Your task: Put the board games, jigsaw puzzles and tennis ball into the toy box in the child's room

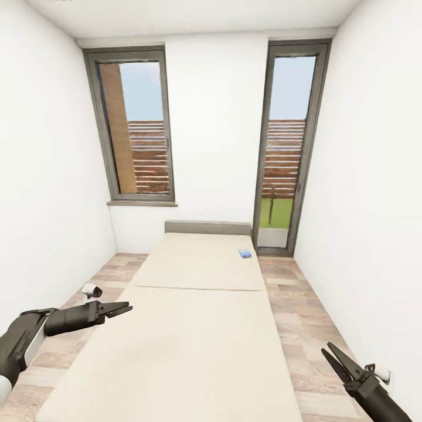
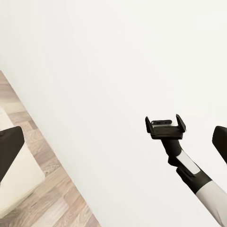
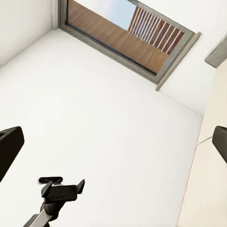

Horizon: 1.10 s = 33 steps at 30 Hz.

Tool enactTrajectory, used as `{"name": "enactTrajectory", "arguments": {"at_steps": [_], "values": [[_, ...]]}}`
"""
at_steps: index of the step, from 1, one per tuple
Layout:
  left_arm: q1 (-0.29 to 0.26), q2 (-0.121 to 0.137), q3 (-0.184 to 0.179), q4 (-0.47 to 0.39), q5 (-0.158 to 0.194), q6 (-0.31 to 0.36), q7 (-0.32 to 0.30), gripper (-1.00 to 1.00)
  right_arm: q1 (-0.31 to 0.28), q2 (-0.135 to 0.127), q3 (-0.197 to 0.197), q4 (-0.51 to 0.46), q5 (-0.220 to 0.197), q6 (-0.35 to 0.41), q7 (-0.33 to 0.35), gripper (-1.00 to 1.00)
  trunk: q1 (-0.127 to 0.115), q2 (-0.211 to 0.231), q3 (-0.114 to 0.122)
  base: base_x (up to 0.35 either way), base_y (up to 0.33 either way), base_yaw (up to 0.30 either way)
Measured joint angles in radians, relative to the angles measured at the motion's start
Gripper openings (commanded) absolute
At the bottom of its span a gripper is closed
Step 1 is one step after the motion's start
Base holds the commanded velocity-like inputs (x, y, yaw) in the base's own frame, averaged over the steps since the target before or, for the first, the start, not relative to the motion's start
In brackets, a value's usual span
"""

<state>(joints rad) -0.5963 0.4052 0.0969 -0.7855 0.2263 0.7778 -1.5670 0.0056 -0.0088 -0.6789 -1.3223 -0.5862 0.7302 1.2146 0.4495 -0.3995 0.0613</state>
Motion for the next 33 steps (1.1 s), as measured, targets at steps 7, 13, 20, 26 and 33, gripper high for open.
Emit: {"name": "enactTrajectory", "arguments": {"at_steps": [7, 13, 20, 26, 33], "values": [[0.000, -0.001, 0.000, 0.000, 0.000, -0.001, 0.000, 1.00, 0.000, 0.000, 0.001, 0.000, 0.000, 0.000, -0.001, 1.00, 0.000, 0.000, 0.000, 0.043, -0.314, 0.268], [0.000, -0.001, 0.000, 0.000, 0.001, -0.002, 0.000, 1.00, 0.000, 0.000, 0.001, 0.000, 0.001, 0.001, -0.001, 1.00, 0.000, 0.000, 0.000, 0.006, -0.329, 0.282], [0.001, -0.002, 0.000, 0.000, 0.000, -0.002, 0.000, 1.00, 0.000, -0.002, 0.001, 0.000, 0.002, 0.003, -0.036, 1.00, 0.000, 0.000, 0.000, -0.075, -0.246, 0.284], [0.001, -0.002, -0.001, 0.000, 0.001, -0.003, 0.000, 1.00, 0.000, 0.000, 0.001, -0.001, 0.001, 0.005, -0.070, 1.00, 0.000, 0.000, 0.000, -0.150, -0.125, 0.284], [0.001, -0.002, 0.000, 0.000, 0.001, -0.002, 0.000, 1.00, -0.001, -0.002, 0.003, -0.002, 0.002, 0.007, -0.080, 1.00, 0.000, 0.000, -0.004, -0.160, -0.111, 0.284]]}}
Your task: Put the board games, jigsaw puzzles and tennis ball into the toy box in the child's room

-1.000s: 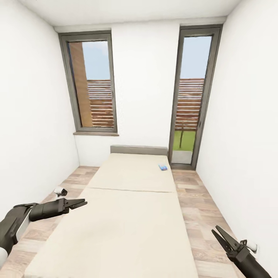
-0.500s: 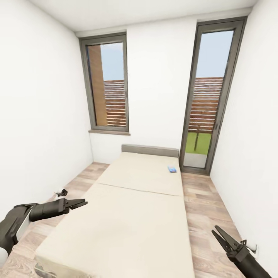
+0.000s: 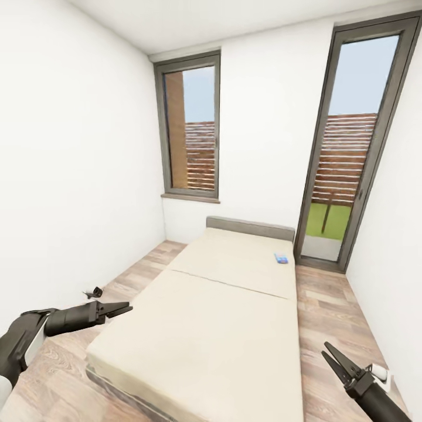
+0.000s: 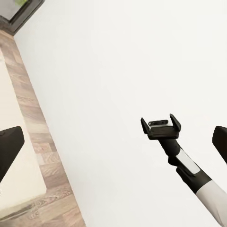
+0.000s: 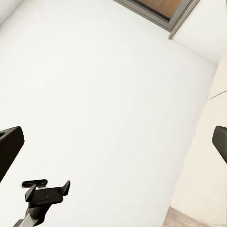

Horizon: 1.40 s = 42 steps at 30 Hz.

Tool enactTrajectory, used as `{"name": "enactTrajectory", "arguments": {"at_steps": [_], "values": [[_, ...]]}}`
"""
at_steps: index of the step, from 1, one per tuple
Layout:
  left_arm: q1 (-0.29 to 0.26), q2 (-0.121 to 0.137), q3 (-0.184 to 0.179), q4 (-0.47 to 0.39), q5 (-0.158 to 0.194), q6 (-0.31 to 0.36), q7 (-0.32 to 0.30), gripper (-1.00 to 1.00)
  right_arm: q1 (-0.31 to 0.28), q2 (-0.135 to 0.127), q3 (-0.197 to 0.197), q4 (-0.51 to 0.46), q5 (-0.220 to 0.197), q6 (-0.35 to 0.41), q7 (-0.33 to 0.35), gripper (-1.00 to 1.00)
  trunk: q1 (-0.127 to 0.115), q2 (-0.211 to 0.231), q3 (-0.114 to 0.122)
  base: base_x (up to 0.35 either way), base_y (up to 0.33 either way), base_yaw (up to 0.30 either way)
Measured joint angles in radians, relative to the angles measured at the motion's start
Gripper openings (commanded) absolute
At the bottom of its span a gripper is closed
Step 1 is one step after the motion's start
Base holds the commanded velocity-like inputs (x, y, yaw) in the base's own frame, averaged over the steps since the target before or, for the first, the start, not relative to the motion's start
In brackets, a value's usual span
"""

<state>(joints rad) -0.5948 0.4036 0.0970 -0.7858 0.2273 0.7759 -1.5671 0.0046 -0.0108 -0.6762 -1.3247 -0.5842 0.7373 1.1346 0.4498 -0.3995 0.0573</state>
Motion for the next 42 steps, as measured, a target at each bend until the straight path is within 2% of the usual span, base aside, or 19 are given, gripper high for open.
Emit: {"name": "enactTrajectory", "arguments": {"at_steps": [4, 8, 11, 12, 15, 18, 22, 27, 32, 36, 42], "values": [[0.000, 0.000, 0.000, 0.000, 0.000, -0.001, 0.000, 1.00, -0.003, -0.007, 0.014, 0.000, 0.001, 0.001, -0.019, 1.00, 0.000, 0.000, -0.003, -0.056, -0.045, 0.282], [0.000, -0.001, 0.000, 0.000, -0.001, -0.001, 0.000, 1.00, -0.006, -0.009, 0.065, -0.030, 0.000, 0.033, -0.106, 1.00, 0.000, 0.000, -0.006, -0.016, -0.013, 0.279], [0.000, 0.000, 0.000, 0.000, 0.000, -0.001, 0.000, 1.00, -0.009, -0.010, 0.117, -0.094, 0.007, 0.091, -0.207, 1.00, 0.000, 0.000, -0.008, -0.005, -0.004, 0.277], [0.000, 0.000, 0.000, 0.000, 0.000, -0.001, 0.000, 1.00, -0.010, -0.011, 0.138, -0.118, 0.012, 0.116, -0.274, 1.00, 0.000, 0.000, -0.009, -0.003, -0.002, 0.275], [0.000, -0.001, 0.000, 0.000, 0.000, -0.001, 0.000, 1.00, -0.015, -0.013, 0.165, -0.160, 0.011, 0.149, -0.392, 1.00, 0.000, 0.000, -0.012, -0.002, -0.001, 0.273], [0.000, -0.007, 0.000, 0.000, -0.001, -0.001, 0.000, 1.00, -0.030, -0.012, 0.187, -0.188, 0.014, 0.161, -0.459, 1.00, 0.000, 0.000, -0.014, -0.026, -0.001, 0.270], [0.000, -0.011, 0.000, 0.000, -0.001, -0.001, 0.000, 1.00, -0.052, -0.014, 0.217, -0.203, 0.019, 0.168, -0.491, 1.00, 0.000, 0.000, -0.018, -0.133, 0.000, 0.264], [0.009, -0.011, 0.000, -0.001, -0.001, -0.002, 0.000, 1.00, -0.060, -0.018, 0.228, -0.209, 0.023, 0.179, -0.503, 1.00, 0.000, 0.000, -0.024, -0.095, 0.000, 0.253], [0.021, -0.014, 0.002, -0.008, -0.002, -0.002, 0.000, 1.00, -0.061, -0.053, 0.231, -0.218, 0.022, 0.205, -0.504, 1.00, 0.000, 0.000, -0.029, -0.023, 0.000, 0.248], [0.025, -0.015, 0.002, -0.011, -0.002, -0.002, 0.000, 1.00, -0.058, -0.072, 0.231, -0.222, 0.015, 0.215, -0.502, 1.00, 0.000, 0.000, -0.033, -0.007, 0.000, 0.246], [0.026, -0.019, 0.003, -0.015, -0.001, -0.003, 0.000, 1.00, -0.054, -0.079, 0.231, -0.224, 0.007, 0.225, -0.499, 1.00, 0.000, 0.000, -0.040, -0.016, -0.015, 0.246]]}}
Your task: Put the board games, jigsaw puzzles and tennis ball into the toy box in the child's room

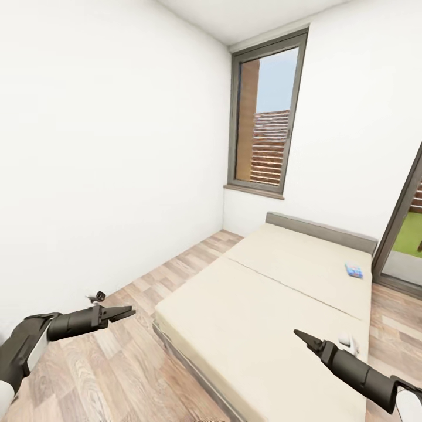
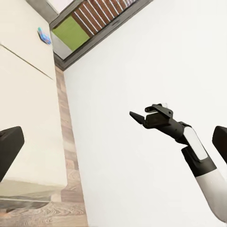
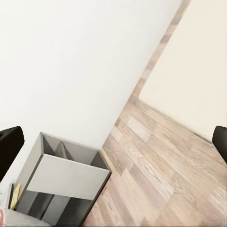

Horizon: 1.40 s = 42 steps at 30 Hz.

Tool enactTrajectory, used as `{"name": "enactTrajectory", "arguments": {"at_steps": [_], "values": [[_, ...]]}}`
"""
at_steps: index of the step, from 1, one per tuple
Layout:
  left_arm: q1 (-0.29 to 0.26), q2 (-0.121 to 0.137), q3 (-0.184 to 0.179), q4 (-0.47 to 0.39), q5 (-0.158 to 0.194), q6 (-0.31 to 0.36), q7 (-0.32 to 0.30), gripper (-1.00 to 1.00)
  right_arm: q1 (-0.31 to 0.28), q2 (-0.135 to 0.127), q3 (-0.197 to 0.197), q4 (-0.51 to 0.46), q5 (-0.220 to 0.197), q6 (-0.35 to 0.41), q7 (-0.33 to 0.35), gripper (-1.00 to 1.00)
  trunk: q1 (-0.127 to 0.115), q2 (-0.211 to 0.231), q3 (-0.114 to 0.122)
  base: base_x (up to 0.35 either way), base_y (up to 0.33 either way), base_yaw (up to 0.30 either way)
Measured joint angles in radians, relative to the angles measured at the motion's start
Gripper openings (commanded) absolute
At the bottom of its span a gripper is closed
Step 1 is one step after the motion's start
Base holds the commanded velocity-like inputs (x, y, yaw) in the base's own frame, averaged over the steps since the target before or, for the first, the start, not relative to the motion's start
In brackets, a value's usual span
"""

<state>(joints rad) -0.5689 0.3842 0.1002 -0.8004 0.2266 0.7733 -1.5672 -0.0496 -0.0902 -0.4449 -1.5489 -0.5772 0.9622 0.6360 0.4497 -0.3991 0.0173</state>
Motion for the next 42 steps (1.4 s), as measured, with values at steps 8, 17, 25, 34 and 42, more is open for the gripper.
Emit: {"name": "enactTrajectory", "arguments": {"at_steps": [8, 17, 25, 34, 42], "values": [[0.000, -0.018, 0.001, -0.001, -0.002, 0.000, 0.000, 1.00, -0.006, 0.002, 0.000, -0.001, -0.002, 0.032, 0.000, 1.00, 0.000, 0.000, -0.009, -0.139, -0.150, 0.245], [-0.001, -0.020, 0.006, 0.000, -0.002, 0.000, 0.000, 1.00, -0.007, 0.001, 0.000, -0.001, -0.003, 0.037, -0.001, 1.00, 0.000, 0.000, -0.019, -0.144, -0.256, 0.237], [0.000, -0.020, 0.009, -0.001, -0.002, 0.001, 0.000, 1.00, -0.007, 0.004, 0.001, 0.000, -0.003, 0.037, -0.001, 1.00, 0.000, 0.001, -0.028, -0.040, -0.127, 0.229], [0.000, -0.019, 0.009, -0.001, -0.003, 0.000, 0.000, 1.00, -0.007, 0.012, 0.005, 0.000, -0.003, 0.035, -0.003, 1.00, 0.000, 0.001, -0.038, -0.003, -0.009, 0.228], [0.000, -0.019, 0.009, 0.000, -0.002, 0.001, 0.000, 1.00, -0.007, 0.016, 0.008, 0.000, -0.003, 0.034, -0.005, 1.00, 0.000, 0.002, -0.048, 0.000, -0.031, 0.228]]}}
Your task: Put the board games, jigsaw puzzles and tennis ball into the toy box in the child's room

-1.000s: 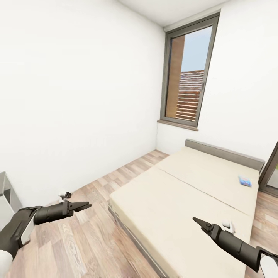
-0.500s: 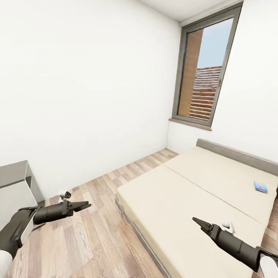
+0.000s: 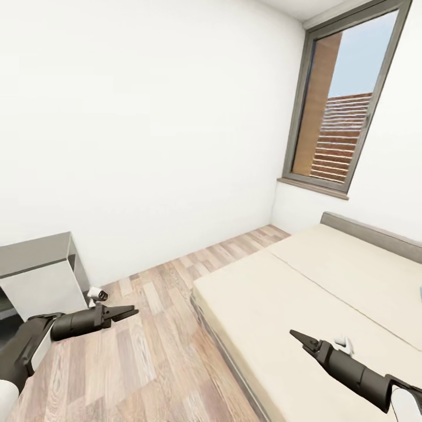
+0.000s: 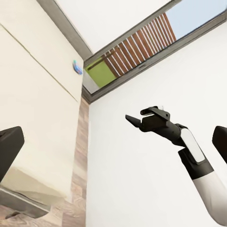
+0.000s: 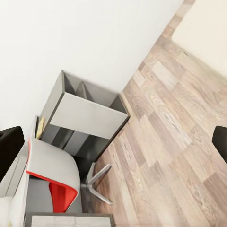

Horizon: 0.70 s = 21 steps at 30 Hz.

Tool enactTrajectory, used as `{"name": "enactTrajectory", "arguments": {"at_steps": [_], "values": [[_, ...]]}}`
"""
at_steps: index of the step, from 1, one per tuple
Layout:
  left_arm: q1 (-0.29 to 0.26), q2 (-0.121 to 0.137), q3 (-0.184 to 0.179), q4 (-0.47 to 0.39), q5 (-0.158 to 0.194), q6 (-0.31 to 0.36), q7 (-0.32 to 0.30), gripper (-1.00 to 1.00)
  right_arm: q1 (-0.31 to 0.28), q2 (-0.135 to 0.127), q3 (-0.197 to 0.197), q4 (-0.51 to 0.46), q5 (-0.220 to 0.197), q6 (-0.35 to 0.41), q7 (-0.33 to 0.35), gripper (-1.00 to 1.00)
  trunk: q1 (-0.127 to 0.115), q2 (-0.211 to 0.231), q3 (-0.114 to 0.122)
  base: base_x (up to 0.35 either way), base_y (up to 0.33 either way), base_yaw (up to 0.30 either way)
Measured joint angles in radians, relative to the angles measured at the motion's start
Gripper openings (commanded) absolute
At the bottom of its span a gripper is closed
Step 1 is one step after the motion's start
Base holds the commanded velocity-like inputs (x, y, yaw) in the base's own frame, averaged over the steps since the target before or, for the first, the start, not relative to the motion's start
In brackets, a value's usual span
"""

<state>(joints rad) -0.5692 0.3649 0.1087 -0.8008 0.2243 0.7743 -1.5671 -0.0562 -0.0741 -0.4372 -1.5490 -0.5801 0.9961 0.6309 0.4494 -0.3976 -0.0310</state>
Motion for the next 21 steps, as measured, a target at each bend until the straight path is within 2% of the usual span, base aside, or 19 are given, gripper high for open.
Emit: {"name": "enactTrajectory", "arguments": {"at_steps": [7, 21], "values": [[0.000, -0.001, 0.001, 0.000, 0.000, 0.000, 0.000, 1.00, 0.000, -0.001, -0.001, 0.000, 0.000, 0.002, 0.000, 1.00, 0.000, 0.000, -0.009, 0.000, -0.103, 0.227], [0.000, 0.000, 0.001, 0.000, 0.000, 0.000, 0.000, 1.00, 0.002, -0.001, -0.001, 0.000, 0.000, 0.002, 0.000, 1.00, 0.000, 0.000, -0.026, 0.000, -0.008, 0.222]]}}
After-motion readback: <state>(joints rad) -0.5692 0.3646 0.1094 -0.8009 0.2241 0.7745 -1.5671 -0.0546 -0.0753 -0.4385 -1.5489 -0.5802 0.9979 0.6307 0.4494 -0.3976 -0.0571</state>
